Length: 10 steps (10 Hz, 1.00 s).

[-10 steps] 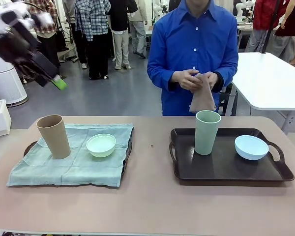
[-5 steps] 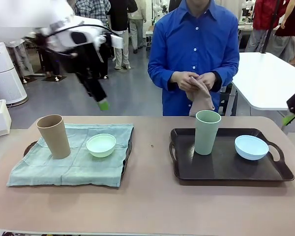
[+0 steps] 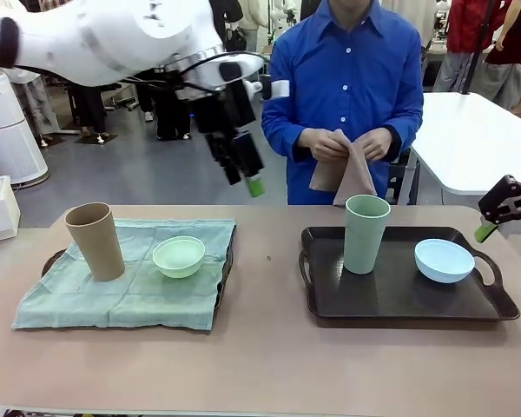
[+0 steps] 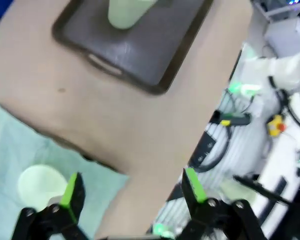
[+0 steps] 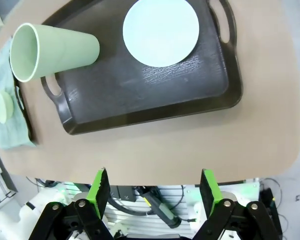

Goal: Set up a tray with a mat and arrange the tableware.
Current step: Pick up the Picnic Bowl and Reusable plastic cup from the Handle tray in front of the human's position and hold them in the air.

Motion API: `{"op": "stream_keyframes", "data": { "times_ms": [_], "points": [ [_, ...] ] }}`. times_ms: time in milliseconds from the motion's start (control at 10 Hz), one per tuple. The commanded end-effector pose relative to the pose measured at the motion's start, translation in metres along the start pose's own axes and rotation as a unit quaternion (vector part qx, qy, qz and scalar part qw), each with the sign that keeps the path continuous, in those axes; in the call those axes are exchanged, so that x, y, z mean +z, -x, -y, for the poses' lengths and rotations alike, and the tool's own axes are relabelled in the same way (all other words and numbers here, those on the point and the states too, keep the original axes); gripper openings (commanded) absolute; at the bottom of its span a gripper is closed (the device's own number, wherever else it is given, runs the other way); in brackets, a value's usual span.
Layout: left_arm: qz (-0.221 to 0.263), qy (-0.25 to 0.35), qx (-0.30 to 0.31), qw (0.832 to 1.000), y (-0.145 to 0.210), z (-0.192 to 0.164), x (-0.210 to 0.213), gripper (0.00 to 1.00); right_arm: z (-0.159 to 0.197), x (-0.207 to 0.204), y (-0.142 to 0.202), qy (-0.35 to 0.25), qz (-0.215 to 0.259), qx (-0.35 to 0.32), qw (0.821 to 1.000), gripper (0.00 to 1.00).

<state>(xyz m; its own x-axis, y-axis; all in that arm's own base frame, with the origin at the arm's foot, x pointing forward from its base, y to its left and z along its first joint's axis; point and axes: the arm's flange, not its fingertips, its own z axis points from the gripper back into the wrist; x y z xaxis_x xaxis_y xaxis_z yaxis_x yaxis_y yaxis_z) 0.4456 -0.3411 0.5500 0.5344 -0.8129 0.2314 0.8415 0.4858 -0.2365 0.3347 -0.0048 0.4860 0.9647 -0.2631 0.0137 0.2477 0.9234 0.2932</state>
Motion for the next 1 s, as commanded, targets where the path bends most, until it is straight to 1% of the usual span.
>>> {"op": "stream_keyframes", "data": {
  "times_ms": [0,100,600,700,800,900],
  "points": [
    [0.003,0.043,0.059,0.997,-0.019,0.006,0.013,1.0,0.001,0.0,-0.005,-0.021,0.005,-0.017,1.0,0.93],
    [0.0,0.0,0.0,1.0,0.0,0.0,0.0,1.0,0.0,0.0,0.0,0.0,0.0,0.0,1.0,0.93],
    [0.0,0.0,0.0,1.0,0.0,0.0,0.0,1.0,0.001,0.001,-0.001,-0.004,0.0,-0.001,1.0,0.93],
    [-0.001,0.008,0.008,1.0,-0.009,-0.001,0.002,1.0,-0.008,0.003,-0.026,0.019,-0.008,0.004,1.0,0.93],
    [0.034,0.006,-0.068,0.997,-0.025,0.0,-0.003,1.0,-0.016,0.005,-0.047,0.055,-0.021,0.03,0.998,0.93],
    [0.07,0.021,-0.121,0.99,-0.04,-0.004,-0.008,1.0,-0.023,0.01,-0.065,0.084,-0.027,0.044,0.995,0.93]
  ]
}}
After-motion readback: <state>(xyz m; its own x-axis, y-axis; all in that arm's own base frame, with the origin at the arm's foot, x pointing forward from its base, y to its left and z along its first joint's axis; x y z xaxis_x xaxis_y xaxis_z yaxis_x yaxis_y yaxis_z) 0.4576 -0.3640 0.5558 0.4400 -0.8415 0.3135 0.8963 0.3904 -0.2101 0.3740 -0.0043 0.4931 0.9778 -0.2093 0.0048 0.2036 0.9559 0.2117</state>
